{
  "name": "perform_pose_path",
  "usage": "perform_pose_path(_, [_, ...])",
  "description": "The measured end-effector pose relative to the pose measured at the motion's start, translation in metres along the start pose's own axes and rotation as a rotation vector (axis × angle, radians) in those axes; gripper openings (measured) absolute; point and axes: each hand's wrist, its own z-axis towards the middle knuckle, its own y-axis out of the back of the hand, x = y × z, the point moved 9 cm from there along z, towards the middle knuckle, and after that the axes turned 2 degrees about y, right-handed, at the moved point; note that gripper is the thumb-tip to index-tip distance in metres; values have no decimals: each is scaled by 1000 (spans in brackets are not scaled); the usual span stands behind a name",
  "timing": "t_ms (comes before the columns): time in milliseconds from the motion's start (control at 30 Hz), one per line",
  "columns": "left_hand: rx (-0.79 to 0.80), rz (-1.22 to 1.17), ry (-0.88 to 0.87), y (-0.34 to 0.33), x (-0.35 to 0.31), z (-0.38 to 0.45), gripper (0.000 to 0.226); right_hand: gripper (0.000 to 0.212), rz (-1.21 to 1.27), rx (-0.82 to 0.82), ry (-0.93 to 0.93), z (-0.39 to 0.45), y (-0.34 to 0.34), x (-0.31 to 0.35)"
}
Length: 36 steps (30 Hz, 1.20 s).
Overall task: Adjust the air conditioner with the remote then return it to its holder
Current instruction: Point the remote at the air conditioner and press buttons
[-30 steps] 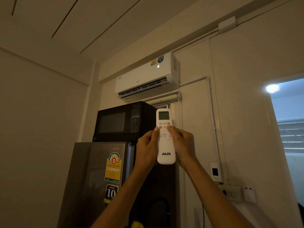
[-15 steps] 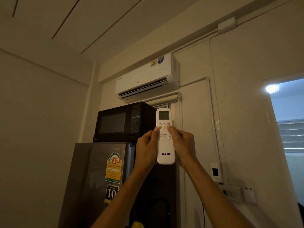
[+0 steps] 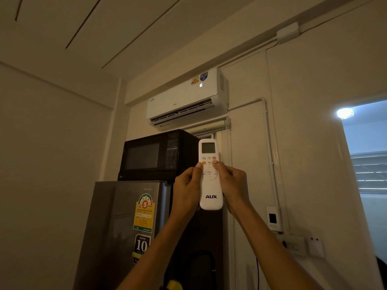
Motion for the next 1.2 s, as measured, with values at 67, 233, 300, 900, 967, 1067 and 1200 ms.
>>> perform_pose_path(67, [4, -11, 3, -1, -1, -1, 19, 14, -4, 2, 7, -1, 0, 2])
perform_pose_path(233, [-2, -14, 5, 1, -2, 0, 19, 16, -15, -2, 8, -3, 0, 5])
perform_pose_path(300, [-3, -11, 10, 2, -1, 0, 19, 16, -11, 0, 3, -3, -1, 6])
perform_pose_path(900, [-3, 9, 2, 7, -9, -6, 18, 14, -5, 8, 19, -9, -6, 11])
perform_pose_path(967, [4, 0, 2, 7, -9, -8, 18, 13, 2, 8, 20, -10, -6, 10])
perform_pose_path(1067, [2, -4, 8, 7, -8, -9, 19, 10, 5, 10, 25, -12, -5, 8])
perform_pose_path(1200, [-1, -5, 16, 7, -4, -11, 17, 9, 16, 7, 34, -14, -4, 5])
